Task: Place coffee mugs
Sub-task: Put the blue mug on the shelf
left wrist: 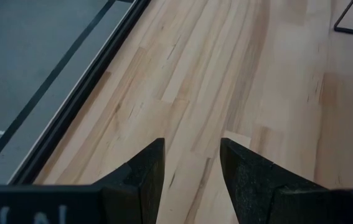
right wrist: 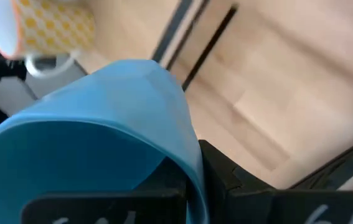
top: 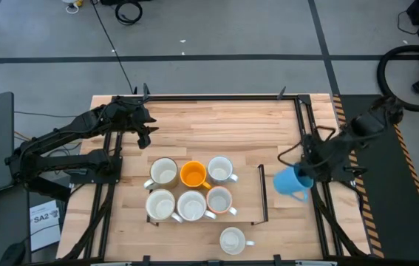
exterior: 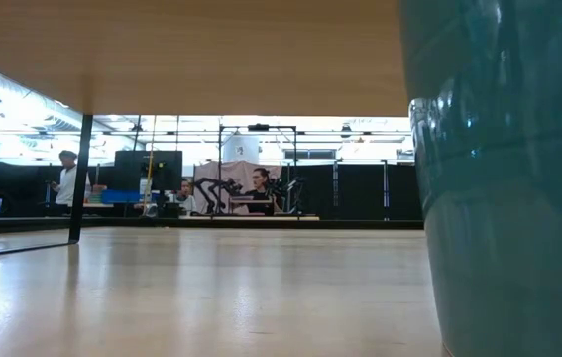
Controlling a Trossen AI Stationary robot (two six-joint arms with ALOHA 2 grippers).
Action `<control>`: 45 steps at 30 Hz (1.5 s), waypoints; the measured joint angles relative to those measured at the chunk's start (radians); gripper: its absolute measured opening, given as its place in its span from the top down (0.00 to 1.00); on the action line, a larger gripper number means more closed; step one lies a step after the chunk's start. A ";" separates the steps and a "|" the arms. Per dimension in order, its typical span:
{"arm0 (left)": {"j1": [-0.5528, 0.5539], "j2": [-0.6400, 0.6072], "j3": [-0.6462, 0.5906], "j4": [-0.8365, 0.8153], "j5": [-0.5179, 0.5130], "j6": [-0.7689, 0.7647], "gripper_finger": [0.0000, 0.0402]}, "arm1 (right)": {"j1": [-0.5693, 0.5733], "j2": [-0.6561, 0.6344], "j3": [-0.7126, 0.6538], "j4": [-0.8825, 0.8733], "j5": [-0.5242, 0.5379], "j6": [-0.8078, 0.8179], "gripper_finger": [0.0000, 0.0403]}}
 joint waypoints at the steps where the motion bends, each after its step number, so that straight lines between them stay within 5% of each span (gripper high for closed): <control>1: 0.000 0.000 0.000 0.000 0.000 -0.002 0.60 | -0.014 0.017 0.040 -0.034 0.014 -0.023 0.94; 14: 0.000 0.000 0.000 0.000 0.000 -0.002 0.60 | -0.257 0.284 0.413 -0.209 0.052 -0.555 0.94; 24: 0.000 0.000 0.000 0.000 0.000 -0.001 0.60 | -0.469 0.463 0.521 -0.239 -0.010 -0.963 0.92; 45: 0.000 0.000 0.000 0.000 0.000 -0.001 0.60 | -0.569 0.700 0.525 -0.232 -0.128 -1.217 0.93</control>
